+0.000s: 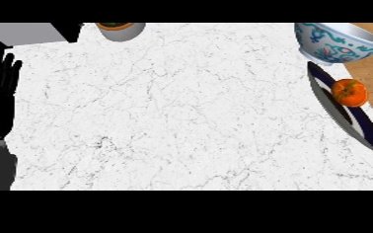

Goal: Pick the lemon from the plate and place it in the bowl

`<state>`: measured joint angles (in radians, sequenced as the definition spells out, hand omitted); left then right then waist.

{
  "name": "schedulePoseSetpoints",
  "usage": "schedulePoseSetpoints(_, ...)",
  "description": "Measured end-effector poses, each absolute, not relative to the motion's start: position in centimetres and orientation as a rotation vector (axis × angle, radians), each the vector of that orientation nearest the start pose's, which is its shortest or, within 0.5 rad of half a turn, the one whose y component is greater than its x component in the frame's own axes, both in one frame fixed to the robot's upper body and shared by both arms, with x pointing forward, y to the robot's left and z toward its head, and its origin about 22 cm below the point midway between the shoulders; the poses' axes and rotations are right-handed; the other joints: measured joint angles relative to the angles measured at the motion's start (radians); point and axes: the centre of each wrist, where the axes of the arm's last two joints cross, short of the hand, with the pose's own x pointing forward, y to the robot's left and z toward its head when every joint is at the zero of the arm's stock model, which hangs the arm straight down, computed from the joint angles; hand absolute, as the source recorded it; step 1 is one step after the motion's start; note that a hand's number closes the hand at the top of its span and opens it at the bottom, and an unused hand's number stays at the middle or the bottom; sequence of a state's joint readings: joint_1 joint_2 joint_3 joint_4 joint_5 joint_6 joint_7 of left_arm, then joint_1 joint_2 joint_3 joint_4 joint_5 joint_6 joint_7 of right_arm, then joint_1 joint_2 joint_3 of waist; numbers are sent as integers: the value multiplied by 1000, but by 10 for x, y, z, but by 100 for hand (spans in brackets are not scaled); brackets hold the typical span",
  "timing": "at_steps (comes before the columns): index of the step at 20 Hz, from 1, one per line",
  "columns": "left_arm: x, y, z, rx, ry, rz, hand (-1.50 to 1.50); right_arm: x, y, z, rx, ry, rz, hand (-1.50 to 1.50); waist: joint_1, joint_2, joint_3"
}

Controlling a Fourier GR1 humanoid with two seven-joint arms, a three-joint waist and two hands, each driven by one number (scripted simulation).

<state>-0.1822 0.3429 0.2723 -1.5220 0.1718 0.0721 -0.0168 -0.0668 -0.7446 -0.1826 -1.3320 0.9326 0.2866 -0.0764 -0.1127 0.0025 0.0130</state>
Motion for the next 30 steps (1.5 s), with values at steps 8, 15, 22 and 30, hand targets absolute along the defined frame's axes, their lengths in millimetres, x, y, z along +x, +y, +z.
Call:
schedulePoseSetpoints(8,279,346,77,290,-1777,90,0,203,-568,177,-1167,-1039,945,150,51,2,-3)
schedulePoseSetpoints(15,284,343,79,250,-1786,46,0,163,-621,239,-1146,-1329,835,150,101,4,-6)
schedulePoseSetpoints(22,295,328,82,225,-1798,18,0,159,-634,277,-1070,-1485,680,150,134,6,-9)
schedulePoseSetpoints(30,305,321,88,200,-1799,6,0,198,-615,299,-958,-1517,669,150,153,7,-12)
